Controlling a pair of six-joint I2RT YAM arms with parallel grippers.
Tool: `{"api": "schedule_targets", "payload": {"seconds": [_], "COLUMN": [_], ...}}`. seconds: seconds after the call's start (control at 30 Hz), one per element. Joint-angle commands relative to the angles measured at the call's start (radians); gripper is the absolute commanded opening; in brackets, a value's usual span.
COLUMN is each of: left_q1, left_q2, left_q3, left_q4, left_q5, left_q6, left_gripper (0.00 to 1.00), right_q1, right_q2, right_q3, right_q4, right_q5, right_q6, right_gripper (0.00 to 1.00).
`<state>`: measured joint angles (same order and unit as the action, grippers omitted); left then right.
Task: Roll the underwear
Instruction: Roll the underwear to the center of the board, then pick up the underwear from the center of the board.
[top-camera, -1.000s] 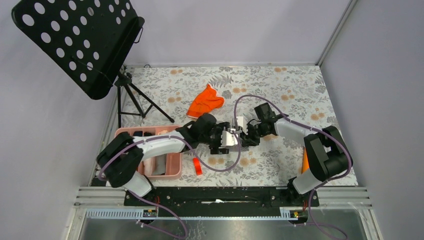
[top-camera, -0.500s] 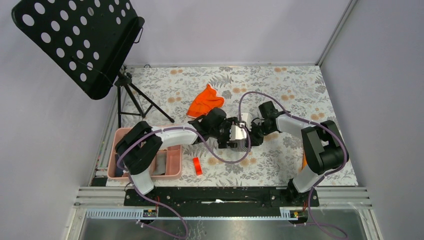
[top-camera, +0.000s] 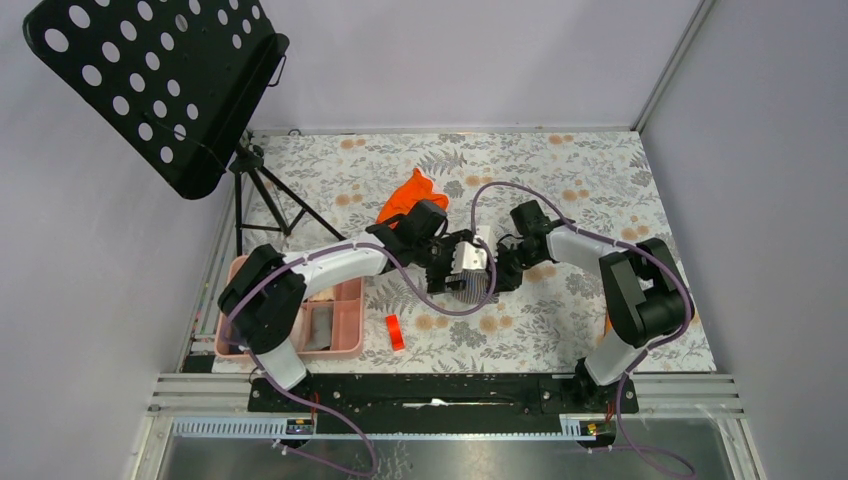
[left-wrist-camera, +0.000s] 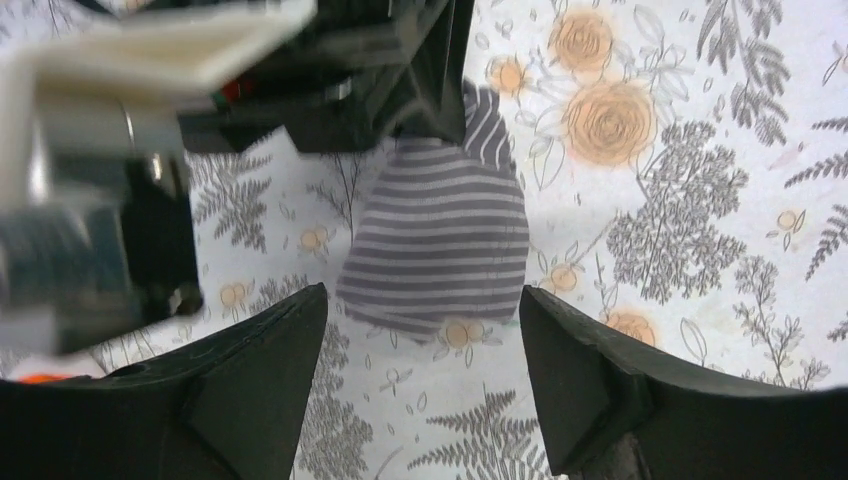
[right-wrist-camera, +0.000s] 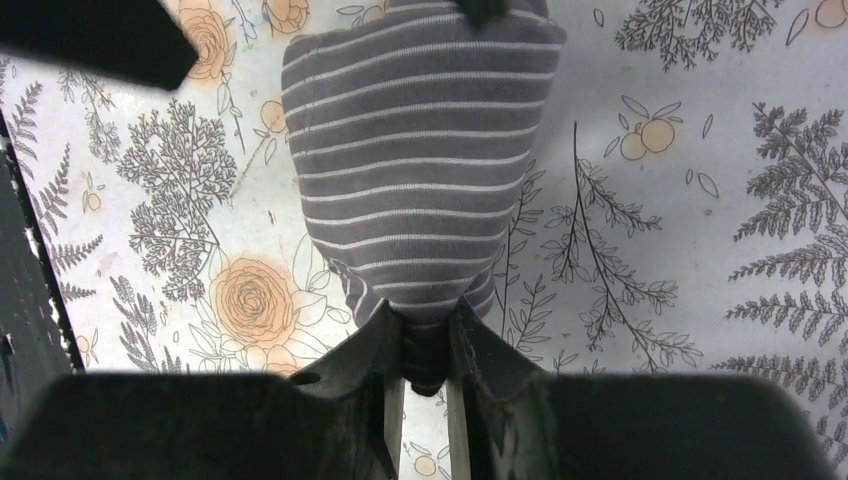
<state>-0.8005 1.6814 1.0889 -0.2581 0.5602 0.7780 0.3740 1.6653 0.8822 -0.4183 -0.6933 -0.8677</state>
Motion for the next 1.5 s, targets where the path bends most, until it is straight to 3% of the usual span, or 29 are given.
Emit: {"api": "schedule_targets", "payload": {"seconds": [0.0, 0.3, 0.57, 0.77, 1.1, 1.47], "left_q1": [-0.052, -0.097, -0.057, 0.004, -0.05, -0.098], "left_q2": [0.052, 0.137, -0.017, -0.149, -0.022, 0.098], "left_q3": [0.076, 0.064, -0.106, -0.162, -0.059, -0.069], "left_q4": [0.046, 0.134, 0.312, 0.111, 0.155, 0.318], "left_q5": [0.027, -0.076, -0.051, 0.064, 0.104, -0.113], "left_q6": [-0.012, 0.054, 0.057, 0.226, 0.263, 0.269], "left_gripper": [0.77, 0.77, 0.73, 0.71, 0.73, 0.74], "right_q1": [0.014, 0.014, 0.013, 0.013, 0.014, 0.014], "right_q2": [0.037, 0.037, 0.045, 0.048, 0.048, 0.047], "right_q3": [0.025, 0.046, 0.055, 0.063, 0.071, 0.075], "right_q4": [-0.048, -0.056, -0.058, -0.062, -0.064, -0.066], "right_q5": [0.041, 0.034, 0.034, 0.037, 0.035, 0.034], "right_q6": [-0.008, 0.0, 0.016, 0.021, 0.026, 0.027], "right_gripper": [0.09, 0.09, 0.09, 0.09, 0.09, 0.09]}}
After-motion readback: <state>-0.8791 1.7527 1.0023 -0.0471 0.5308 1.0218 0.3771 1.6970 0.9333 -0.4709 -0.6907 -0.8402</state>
